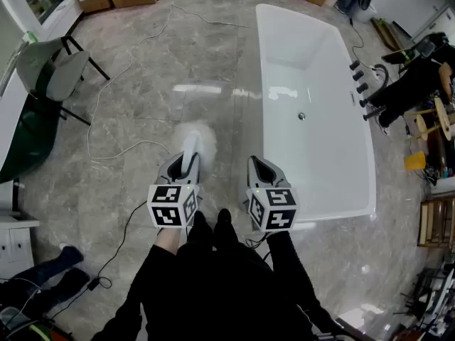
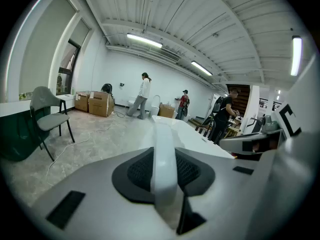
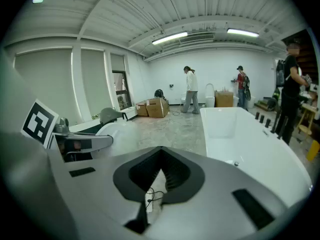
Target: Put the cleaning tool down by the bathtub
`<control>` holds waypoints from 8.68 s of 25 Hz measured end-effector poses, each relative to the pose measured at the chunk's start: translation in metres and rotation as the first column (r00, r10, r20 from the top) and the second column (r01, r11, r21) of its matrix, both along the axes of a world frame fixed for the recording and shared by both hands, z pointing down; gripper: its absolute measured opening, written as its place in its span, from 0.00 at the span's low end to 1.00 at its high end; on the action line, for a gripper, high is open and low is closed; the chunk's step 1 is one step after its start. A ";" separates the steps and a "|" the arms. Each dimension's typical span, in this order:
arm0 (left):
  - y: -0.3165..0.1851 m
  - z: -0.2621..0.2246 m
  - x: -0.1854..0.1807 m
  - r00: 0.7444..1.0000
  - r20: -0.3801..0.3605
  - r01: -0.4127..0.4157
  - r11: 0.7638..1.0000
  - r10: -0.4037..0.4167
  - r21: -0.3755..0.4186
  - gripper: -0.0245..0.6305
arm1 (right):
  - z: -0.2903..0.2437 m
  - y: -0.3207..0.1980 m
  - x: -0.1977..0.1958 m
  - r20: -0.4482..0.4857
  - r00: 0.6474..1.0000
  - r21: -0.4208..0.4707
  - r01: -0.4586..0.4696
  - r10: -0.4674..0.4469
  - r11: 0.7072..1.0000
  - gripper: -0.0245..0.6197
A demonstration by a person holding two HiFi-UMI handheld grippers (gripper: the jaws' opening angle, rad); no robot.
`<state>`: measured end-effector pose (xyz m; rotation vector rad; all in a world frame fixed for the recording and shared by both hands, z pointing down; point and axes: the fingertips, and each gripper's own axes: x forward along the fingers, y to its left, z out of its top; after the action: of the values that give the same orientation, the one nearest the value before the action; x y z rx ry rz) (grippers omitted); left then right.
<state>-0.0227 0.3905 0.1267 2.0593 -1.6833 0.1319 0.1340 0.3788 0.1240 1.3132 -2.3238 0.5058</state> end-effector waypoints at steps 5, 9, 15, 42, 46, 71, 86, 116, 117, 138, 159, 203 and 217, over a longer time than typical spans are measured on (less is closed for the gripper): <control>-0.002 -0.002 -0.001 1.000 -0.011 0.003 1.000 -0.003 0.009 0.18 | 0.002 -0.002 -0.006 -0.003 1.000 0.001 0.010 -0.010 1.000 0.04; -0.004 -0.004 0.001 1.000 -0.022 0.001 1.000 0.000 0.015 0.18 | 0.000 -0.005 -0.006 -0.017 1.000 0.021 0.012 -0.012 1.000 0.04; -0.006 -0.005 -0.014 0.999 -0.032 0.000 1.000 0.001 0.017 0.18 | 0.003 -0.011 -0.013 -0.020 0.999 0.007 -0.028 0.028 1.000 0.04; -0.098 0.024 -0.079 0.998 -0.058 0.020 0.999 -0.022 -0.031 0.18 | 0.020 -0.101 -0.039 -0.039 0.990 -0.031 -0.136 0.135 0.990 0.04; -0.138 0.031 -0.082 0.999 -0.041 0.026 0.998 -0.028 -0.055 0.18 | 0.022 -0.148 -0.036 -0.039 0.990 -0.027 -0.140 0.139 0.990 0.04; -0.376 0.035 -0.065 0.997 0.071 -0.022 0.991 0.032 -0.135 0.18 | 0.052 -0.331 -0.031 -0.034 0.994 -0.140 -0.109 0.105 0.984 0.04; -0.516 0.141 -0.084 0.990 0.032 -0.123 0.957 0.136 -0.264 0.18 | 0.146 -0.445 -0.072 -0.100 0.980 -0.268 -0.191 0.170 0.944 0.04; -0.657 0.427 -0.061 0.977 0.060 -0.190 0.959 0.206 -0.212 0.18 | 0.444 -0.570 -0.082 -0.129 0.977 -0.216 -0.194 0.169 0.957 0.04; -0.659 0.433 -0.061 0.977 0.059 -0.190 0.960 0.206 -0.207 0.18 | 0.451 -0.572 -0.082 -0.127 0.978 -0.214 -0.192 0.168 0.958 0.04; -0.692 0.570 -0.045 0.968 0.096 -0.213 0.963 0.231 -0.165 0.18 | 0.593 -0.614 -0.081 -0.098 0.986 -0.140 -0.151 0.138 0.979 0.04; -0.697 0.681 -0.020 0.947 0.169 -0.221 0.936 0.272 -0.273 0.18 | 0.662 -0.620 -0.065 -0.116 0.986 -0.155 -0.140 0.122 0.978 0.04; -0.711 0.764 -0.022 0.945 0.174 -0.189 0.899 0.275 -0.394 0.21 | 0.688 -0.625 -0.066 -0.151 0.983 -0.212 -0.137 0.106 0.967 0.04; -0.693 0.681 -0.028 0.950 0.138 -0.234 0.931 0.280 -0.279 0.25 | 0.660 -0.624 -0.062 -0.102 0.986 -0.187 -0.152 0.135 0.971 0.04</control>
<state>-0.0512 -0.3020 0.8081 2.1043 -1.3935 0.6056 0.0716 -0.2451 0.7838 1.3854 -2.0595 0.6872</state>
